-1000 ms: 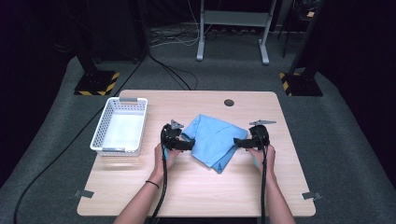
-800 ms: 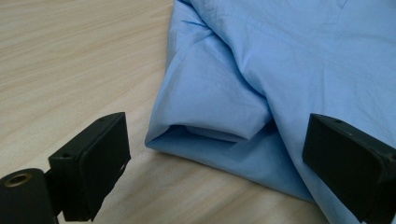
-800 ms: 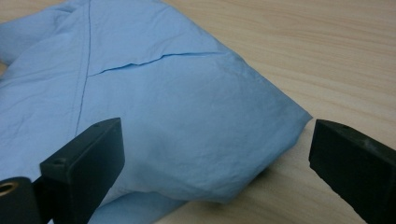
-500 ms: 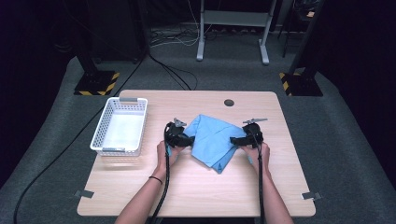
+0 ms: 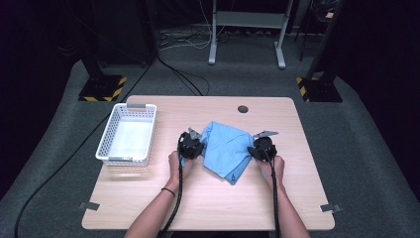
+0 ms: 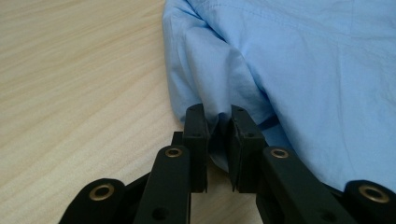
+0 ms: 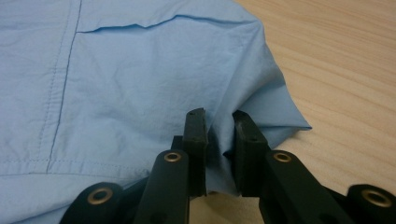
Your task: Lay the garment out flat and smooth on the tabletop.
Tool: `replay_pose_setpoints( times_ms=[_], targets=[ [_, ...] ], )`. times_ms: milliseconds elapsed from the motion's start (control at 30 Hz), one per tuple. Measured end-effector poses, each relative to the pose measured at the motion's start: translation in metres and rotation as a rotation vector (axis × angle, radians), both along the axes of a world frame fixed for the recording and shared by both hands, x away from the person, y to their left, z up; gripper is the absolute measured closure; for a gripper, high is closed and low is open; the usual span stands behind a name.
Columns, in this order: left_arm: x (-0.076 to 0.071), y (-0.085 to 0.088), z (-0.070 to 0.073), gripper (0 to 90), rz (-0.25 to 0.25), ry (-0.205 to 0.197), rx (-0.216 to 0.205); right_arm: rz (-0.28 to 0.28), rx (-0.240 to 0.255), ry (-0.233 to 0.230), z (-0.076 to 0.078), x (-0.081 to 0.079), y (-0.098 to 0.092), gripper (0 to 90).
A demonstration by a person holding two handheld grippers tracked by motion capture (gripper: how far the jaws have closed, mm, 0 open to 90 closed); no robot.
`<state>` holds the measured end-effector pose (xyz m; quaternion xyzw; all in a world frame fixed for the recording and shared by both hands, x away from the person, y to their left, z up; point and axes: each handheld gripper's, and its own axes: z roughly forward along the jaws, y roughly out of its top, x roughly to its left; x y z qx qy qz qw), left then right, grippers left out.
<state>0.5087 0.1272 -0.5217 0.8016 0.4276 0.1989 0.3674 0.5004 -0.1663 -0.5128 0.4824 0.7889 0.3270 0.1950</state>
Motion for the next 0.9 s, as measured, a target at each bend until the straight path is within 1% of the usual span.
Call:
replay_pose_setpoints(
  times_ms=[67,133,267,300,367,433,533,667,800,900],
  targets=[
    [-0.002,0.001,0.000,78.9,-0.005,0.001,-0.001,0.004,-0.003,0.001,0.000,-0.003,0.000,78.2],
    [-0.007,0.001,0.000,78.8,-0.015,-0.004,0.010,0.006,0.014,0.006,0.000,-0.006,-0.002,78.3],
    [-0.017,0.002,0.001,78.6,-0.031,0.001,0.023,0.011,0.021,0.000,-0.001,-0.015,-0.004,78.2],
    [-0.020,0.002,0.001,78.6,-0.032,-0.003,0.022,0.012,0.026,0.001,-0.001,-0.018,-0.004,78.1],
    [-0.026,0.004,0.001,78.5,-0.035,0.005,0.010,0.018,0.039,0.002,-0.002,-0.023,-0.006,78.0],
    [-0.033,0.005,0.001,78.3,-0.050,0.002,0.017,0.021,0.040,0.002,-0.002,-0.030,-0.006,78.0],
    [-0.043,0.007,0.002,77.7,-0.074,0.008,0.026,0.025,0.037,-0.006,-0.002,-0.040,-0.006,77.9],
    [-0.058,0.011,0.001,77.5,-0.088,-0.001,0.033,0.032,0.053,-0.008,-0.004,-0.052,-0.006,77.9],
    [-0.076,0.015,-0.002,77.6,-0.088,-0.007,0.001,0.044,0.062,-0.015,-0.005,-0.066,-0.006,77.6],
    [-0.088,0.016,-0.003,77.6,-0.094,-0.018,0.005,0.051,0.059,-0.024,-0.006,-0.078,-0.006,77.5]
  ],
)
